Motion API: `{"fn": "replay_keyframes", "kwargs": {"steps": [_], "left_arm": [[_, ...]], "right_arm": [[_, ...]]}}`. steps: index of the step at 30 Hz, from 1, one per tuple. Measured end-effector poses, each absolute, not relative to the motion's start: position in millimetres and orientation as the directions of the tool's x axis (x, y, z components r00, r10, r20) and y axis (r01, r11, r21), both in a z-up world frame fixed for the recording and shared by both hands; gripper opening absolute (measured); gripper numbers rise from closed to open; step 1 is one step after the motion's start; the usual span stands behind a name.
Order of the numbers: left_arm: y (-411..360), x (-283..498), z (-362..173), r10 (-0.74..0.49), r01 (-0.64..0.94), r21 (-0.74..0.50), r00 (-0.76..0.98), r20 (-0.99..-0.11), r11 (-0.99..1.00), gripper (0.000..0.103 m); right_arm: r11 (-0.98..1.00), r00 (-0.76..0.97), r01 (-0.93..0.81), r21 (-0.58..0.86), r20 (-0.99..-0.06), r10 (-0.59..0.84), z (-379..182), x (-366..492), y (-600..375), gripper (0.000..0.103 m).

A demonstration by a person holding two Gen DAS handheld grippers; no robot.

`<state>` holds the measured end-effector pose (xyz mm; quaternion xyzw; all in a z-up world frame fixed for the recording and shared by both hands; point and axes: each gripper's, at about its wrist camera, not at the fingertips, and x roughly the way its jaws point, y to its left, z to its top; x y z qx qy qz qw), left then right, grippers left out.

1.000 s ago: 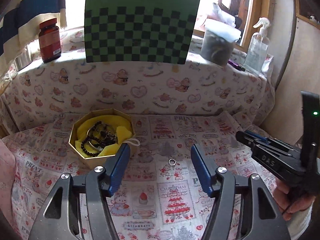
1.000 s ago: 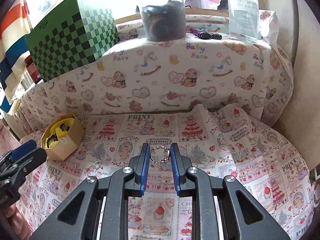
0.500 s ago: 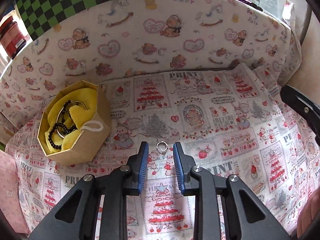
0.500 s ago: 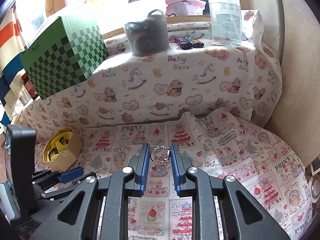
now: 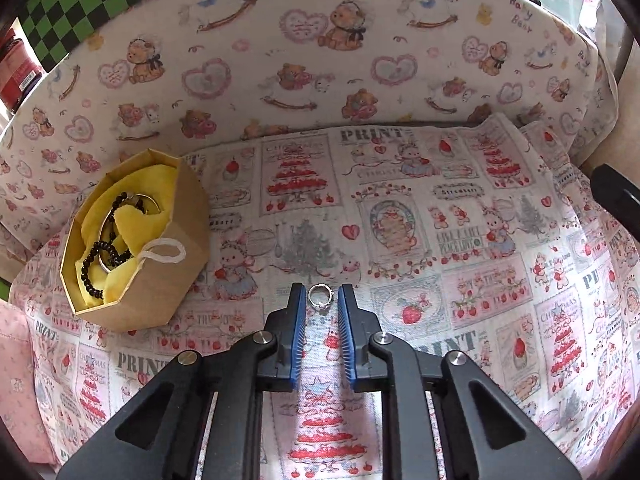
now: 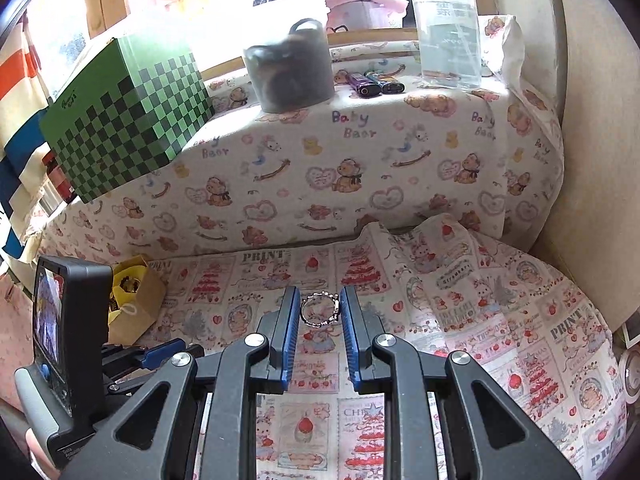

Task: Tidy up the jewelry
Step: 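Grasp the small silver ring with left while right holds its silver ring, then lower the small ring into the box and open left while right holds its ring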

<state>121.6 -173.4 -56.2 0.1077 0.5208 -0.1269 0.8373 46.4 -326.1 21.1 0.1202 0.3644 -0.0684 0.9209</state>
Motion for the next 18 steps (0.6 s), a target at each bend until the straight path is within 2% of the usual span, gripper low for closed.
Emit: {"fn": "replay_keyframes", "kwargs": {"steps": [18], "left_arm": [[-159.6,116.4,-33.7,-0.089,0.301,0.061,0.462,-0.882,0.952,0.013]], "right_arm": [[0.960,0.724,0.215,0.178,-0.689,-0.034,20.7,46.2,-325.4,0.023]]}}
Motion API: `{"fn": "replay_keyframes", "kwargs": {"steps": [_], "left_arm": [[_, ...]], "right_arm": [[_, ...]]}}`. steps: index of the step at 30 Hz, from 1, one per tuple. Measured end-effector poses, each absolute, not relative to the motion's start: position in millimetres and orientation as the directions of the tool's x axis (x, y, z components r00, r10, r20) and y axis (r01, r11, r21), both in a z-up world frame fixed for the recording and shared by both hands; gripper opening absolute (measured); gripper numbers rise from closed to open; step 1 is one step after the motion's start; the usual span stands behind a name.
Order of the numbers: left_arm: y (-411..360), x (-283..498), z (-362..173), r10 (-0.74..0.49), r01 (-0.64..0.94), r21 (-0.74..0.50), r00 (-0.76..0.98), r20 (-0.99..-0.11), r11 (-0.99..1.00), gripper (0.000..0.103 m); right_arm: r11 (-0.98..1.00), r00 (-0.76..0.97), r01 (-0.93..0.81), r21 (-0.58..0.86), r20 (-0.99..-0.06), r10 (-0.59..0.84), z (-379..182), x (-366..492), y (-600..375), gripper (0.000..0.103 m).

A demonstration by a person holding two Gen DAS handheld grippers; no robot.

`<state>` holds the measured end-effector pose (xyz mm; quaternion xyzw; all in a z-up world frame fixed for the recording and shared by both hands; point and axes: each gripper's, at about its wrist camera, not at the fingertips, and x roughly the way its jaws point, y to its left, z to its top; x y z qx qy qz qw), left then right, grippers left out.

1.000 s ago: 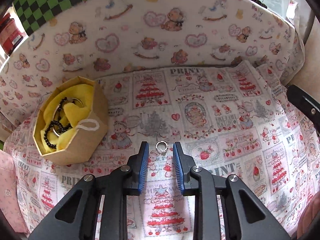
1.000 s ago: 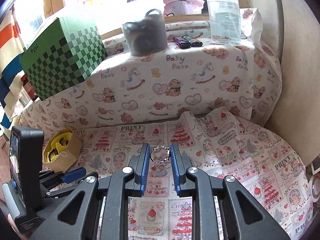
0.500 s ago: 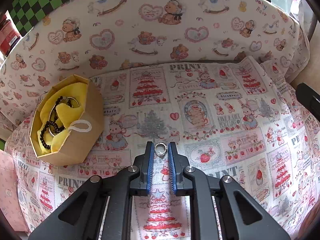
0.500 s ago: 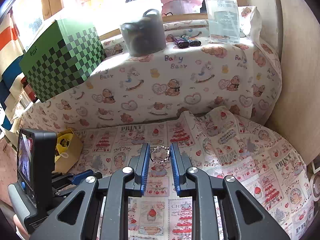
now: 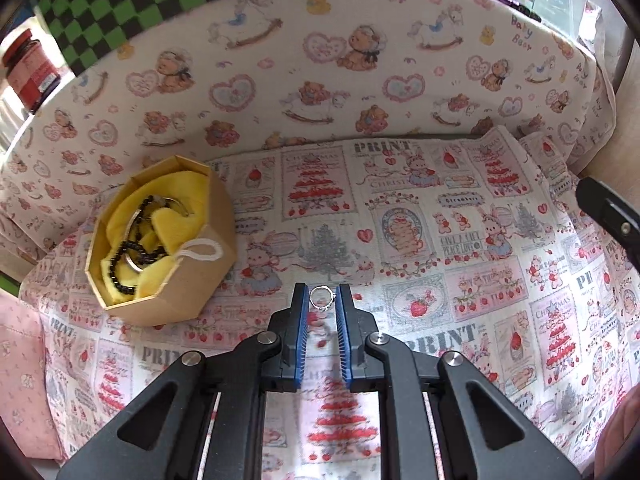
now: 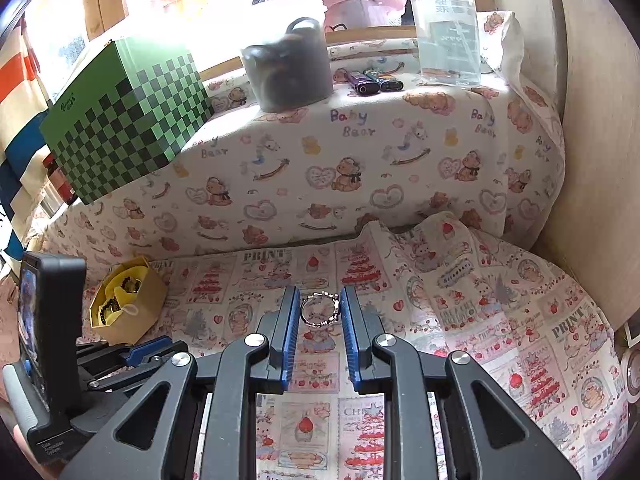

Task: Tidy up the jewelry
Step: 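Lower the small ring into the box and open left while right holds its ring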

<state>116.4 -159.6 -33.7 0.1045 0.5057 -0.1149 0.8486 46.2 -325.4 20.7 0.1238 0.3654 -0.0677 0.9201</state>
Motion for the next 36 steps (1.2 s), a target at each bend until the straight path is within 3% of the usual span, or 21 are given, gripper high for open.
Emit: {"fn": "replay_keyframes", "kwargs": {"steps": [19,26,32,36], "left_arm": [[-56.4,66.3,56.1,-0.167,0.152,-0.087,0.656,-0.736,0.985,0.013],[-15.7,67.6,85.4,-0.215,0.171,-0.131,0.793,-0.570,0.977,0.013],[12.1,77.2,76.1,-0.228,0.173,-0.156,0.851,-0.472,0.972,0.013],[23.3,95.1,50.6,-0.244,0.163,-0.202,0.834,-0.495,0.966,0.013]], "right_arm": [[0.972,0.771,0.151,0.178,-0.636,-0.003,23.6,40.3,-311.3,0.022],[0.979,0.787,0.116,0.167,-0.617,0.013,21.2,41.2,-304.6,0.022],[0.982,0.816,0.091,0.168,-0.578,0.023,21.3,38.8,-299.9,0.022],[0.977,0.839,0.114,0.181,-0.544,0.003,21.8,37.4,-306.0,0.022]]}}
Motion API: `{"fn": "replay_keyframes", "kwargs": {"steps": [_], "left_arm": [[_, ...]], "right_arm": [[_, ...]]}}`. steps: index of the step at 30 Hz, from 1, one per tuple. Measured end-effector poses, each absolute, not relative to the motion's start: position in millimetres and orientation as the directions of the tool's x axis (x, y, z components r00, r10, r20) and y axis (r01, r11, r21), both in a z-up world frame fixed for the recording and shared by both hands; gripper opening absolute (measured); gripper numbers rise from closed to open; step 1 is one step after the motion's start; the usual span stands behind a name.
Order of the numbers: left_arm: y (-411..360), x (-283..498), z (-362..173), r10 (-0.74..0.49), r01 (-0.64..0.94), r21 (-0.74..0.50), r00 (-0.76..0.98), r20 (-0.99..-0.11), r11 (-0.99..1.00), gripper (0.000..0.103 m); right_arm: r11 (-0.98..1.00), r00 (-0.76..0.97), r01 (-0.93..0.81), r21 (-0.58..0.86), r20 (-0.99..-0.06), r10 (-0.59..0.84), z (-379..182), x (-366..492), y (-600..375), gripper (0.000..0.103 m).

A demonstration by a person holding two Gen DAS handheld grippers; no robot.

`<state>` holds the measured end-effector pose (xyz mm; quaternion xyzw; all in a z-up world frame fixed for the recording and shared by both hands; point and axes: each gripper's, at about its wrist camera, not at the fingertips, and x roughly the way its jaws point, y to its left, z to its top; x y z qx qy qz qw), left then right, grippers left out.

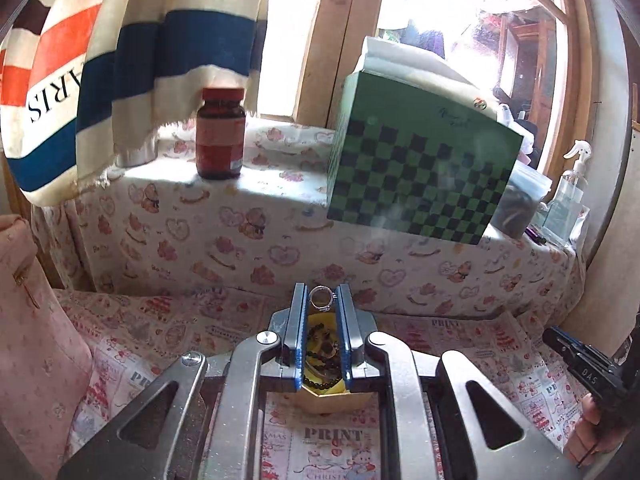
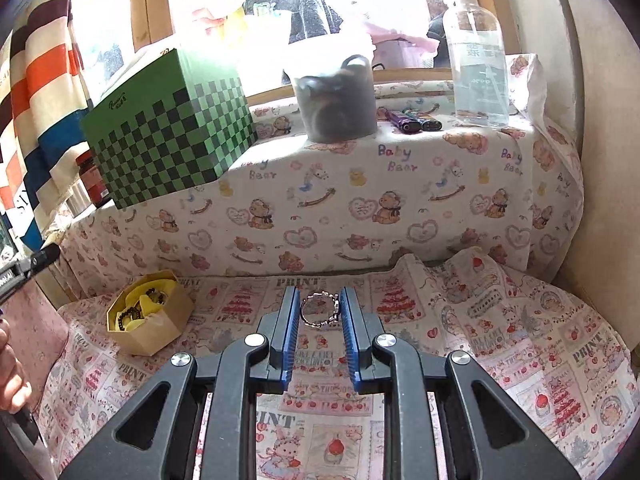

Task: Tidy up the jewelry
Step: 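Lower the small ring into the box and open left while right holds its ring, then carry the silver ring into the box and open the right tool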

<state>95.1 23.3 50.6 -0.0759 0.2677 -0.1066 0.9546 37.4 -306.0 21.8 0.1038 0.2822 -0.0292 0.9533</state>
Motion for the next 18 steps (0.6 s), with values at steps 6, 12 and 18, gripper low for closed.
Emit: {"fn": "replay_keyframes", "kwargs": {"steps": [6,12,18], "left_arm": [[24.7,114.6,23.6,-0.238,0.150,-0.203,0.812,-0.532,0.967,0.013],[22.0,121.2,10.9,-0.271,0.182,-0.212,0.792,-0.547,0.960,0.013],[21.7,124.1,0.8,-0.331,0.207,-0.273,0.755,-0.566,0.940,0.020]], "right_arm": [[0.978,0.853,0.088,0.191,-0.522,0.025,19.1,35.5,-300.9,0.022],[0.989,0.864,0.029,0.142,-0.501,0.046,17.9,31.4,-281.0,0.022],[0.991,0.893,-0.013,0.135,-0.445,0.072,22.3,22.2,-270.0,0.022]]}}
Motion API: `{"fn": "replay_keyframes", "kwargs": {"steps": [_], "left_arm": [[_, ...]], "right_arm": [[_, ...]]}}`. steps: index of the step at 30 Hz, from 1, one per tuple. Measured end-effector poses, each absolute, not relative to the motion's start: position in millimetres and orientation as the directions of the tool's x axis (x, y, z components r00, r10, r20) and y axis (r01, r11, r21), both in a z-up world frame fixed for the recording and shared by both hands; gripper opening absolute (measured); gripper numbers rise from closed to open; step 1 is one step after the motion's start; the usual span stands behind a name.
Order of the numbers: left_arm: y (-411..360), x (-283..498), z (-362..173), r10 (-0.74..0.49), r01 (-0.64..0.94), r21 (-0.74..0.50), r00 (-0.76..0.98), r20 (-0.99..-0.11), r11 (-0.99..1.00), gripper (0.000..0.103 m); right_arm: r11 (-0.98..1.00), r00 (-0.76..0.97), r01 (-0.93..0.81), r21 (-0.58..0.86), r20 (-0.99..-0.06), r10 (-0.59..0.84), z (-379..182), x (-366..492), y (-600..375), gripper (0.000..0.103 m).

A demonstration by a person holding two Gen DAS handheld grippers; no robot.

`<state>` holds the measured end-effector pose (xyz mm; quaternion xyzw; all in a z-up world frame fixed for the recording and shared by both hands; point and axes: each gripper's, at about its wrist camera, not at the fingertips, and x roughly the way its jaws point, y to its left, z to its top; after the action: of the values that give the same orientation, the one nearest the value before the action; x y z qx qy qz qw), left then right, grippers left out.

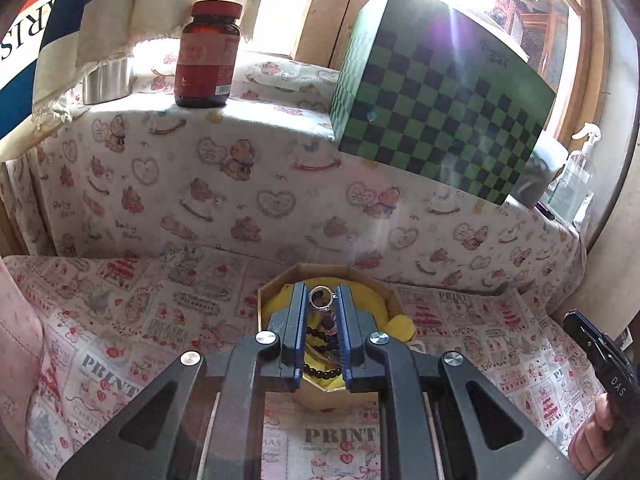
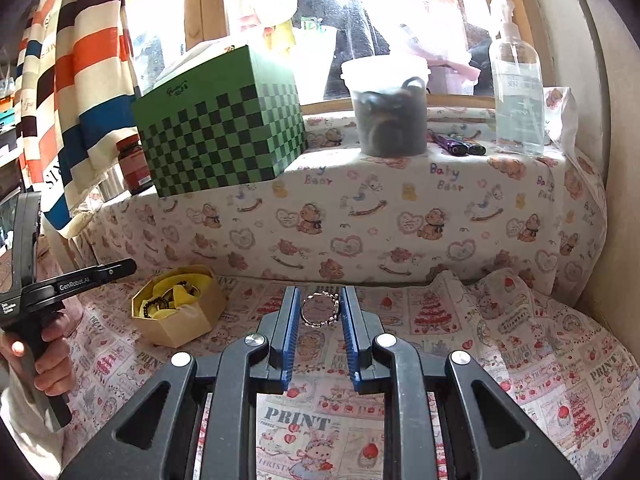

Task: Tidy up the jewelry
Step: 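Carry the silver ring into the box and open the right tool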

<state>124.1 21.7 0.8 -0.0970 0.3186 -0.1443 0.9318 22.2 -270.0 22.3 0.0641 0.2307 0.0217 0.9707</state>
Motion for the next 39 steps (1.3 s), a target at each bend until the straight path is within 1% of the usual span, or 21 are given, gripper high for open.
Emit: {"fn": "replay_keyframes", "kwargs": {"steps": [1,2,4,6,7,8,9,11,17,20,23,28,29,30,31,32,39], "left_arm": [[22.4,123.8,1.0,-0.335,0.204,-0.282,0.749,-0.571,0.938,0.038],[24.3,121.4,3.0,-0.332,0.196,-0.289,0.758,-0.561,0.937,0.040],[29.5,112.9,11.3,-0.323,0.185,-0.297,0.785,-0.529,0.937,0.041],[36.0,104.5,20.2,-0.345,0.199,-0.325,0.800,-0.492,0.925,0.046],[39.6,99.8,25.3,-0.339,0.193,-0.332,0.815,-0.470,0.923,0.052],[41.8,94.4,29.7,-0.325,0.184,-0.328,0.831,-0.451,0.927,0.057],[43.4,88.6,34.9,-0.308,0.178,-0.317,0.849,-0.429,0.931,0.058],[45.8,79.8,42.6,-0.290,0.173,-0.306,0.873,-0.392,0.936,0.065],[61.8,63.7,61.8,-0.274,0.162,-0.341,0.909,-0.315,0.926,0.077],[70.6,60.2,66.6,-0.246,0.134,-0.352,0.923,-0.297,0.926,0.077],[78.8,58.2,70.0,-0.248,0.132,-0.377,0.927,-0.281,0.917,0.077],[84.6,58.0,71.1,-0.245,0.123,-0.393,0.928,-0.279,0.911,0.078],[84.6,57.6,71.0,-0.245,0.122,-0.394,0.929,-0.278,0.911,0.078],[84.5,57.3,71.0,-0.244,0.122,-0.394,0.929,-0.277,0.911,0.078],[84.2,57.1,71.2,-0.244,0.122,-0.393,0.929,-0.277,0.911,0.078],[83.7,56.7,71.4,-0.244,0.124,-0.390,0.929,-0.276,0.913,0.078],[73.5,51.2,73.7,-0.216,0.120,-0.333,0.939,-0.268,0.935,0.079]], "right_arm": [[0.991,0.907,-0.001,0.133,-0.417,0.057,26.0,18.8,-269.0,0.022],[0.991,0.919,-0.001,0.131,-0.390,0.053,30.5,16.2,-267.6,0.022],[0.990,0.933,-0.012,0.144,-0.354,0.063,40.9,14.2,-262.7,0.022],[0.982,0.925,-0.063,0.180,-0.358,0.125,50.8,19.8,-256.3,0.022],[0.974,0.916,-0.094,0.205,-0.365,0.165,55.1,24.1,-251.5,0.022],[0.968,0.908,-0.121,0.221,-0.370,0.198,59.2,28.4,-245.3,0.022],[0.960,0.897,-0.153,0.234,-0.374,0.234,63.0,33.9,-237.5,0.022],[0.949,0.880,-0.202,0.243,-0.379,0.285,68.9,44.6,-218.3,0.022],[0.947,0.877,-0.225,0.230,-0.375,0.299,69.3,71.8,-166.0,0.022],[0.946,0.867,-0.239,0.219,-0.391,0.309,62.4,86.3,-147.5,0.022],[0.947,0.857,-0.249,0.201,-0.410,0.313,55.7,98.0,-134.5,0.022],[0.943,0.842,-0.276,0.188,-0.425,0.331,51.6,108.1,-125.5,0.023],[0.941,0.840,-0.279,0.192,-0.425,0.336,51.9,108.8,-125.6,0.025],[0.939,0.840,-0.282,0.198,-0.423,0.341,52.6,108.7,-126.6,0.033],[0.937,0.841,-0.284,0.203,-0.417,0.345,53.6,108.3,-128.0,0.038],[0.938,0.846,-0.280,0.204,-0.410,0.342,54.9,107.0,-129.9,0.048],[0.953,0.864,-0.259,0.157,-0.403,0.301,60.5,87.8,-151.8,0.048]]}}
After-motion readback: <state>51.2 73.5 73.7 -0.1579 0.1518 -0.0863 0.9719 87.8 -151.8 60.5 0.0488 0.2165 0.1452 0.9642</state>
